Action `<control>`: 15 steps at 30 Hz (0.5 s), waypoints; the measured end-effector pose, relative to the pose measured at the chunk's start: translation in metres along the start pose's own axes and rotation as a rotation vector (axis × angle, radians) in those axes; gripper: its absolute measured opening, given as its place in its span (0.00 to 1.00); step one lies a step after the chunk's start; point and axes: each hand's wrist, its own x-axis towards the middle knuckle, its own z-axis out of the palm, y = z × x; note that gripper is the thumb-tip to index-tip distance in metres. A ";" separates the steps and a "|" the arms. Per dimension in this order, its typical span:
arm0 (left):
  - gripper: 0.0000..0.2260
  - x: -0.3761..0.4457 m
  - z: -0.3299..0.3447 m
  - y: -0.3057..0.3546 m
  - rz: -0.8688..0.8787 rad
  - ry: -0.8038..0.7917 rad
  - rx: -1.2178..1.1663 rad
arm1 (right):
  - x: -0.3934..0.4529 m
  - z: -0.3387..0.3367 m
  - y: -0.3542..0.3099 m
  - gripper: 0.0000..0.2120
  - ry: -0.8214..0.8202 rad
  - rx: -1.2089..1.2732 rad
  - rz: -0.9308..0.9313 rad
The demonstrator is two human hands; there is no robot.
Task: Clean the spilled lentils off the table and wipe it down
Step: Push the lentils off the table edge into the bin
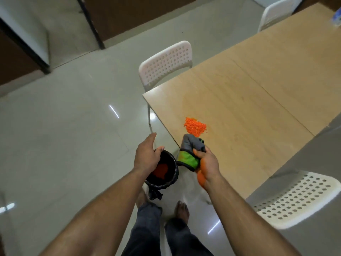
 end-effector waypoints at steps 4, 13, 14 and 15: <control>0.27 -0.029 0.003 -0.032 -0.161 0.013 -0.070 | -0.005 0.020 0.030 0.17 -0.155 -0.075 0.119; 0.24 -0.037 0.081 -0.161 -0.383 -0.097 -0.198 | 0.071 0.025 0.150 0.20 -0.080 -0.280 0.212; 0.24 -0.032 0.096 -0.177 -0.391 -0.110 -0.204 | 0.088 0.022 0.163 0.20 -0.046 -0.308 0.210; 0.25 -0.025 0.116 -0.198 -0.401 -0.122 -0.197 | 0.110 0.017 0.183 0.20 -0.027 -0.331 0.210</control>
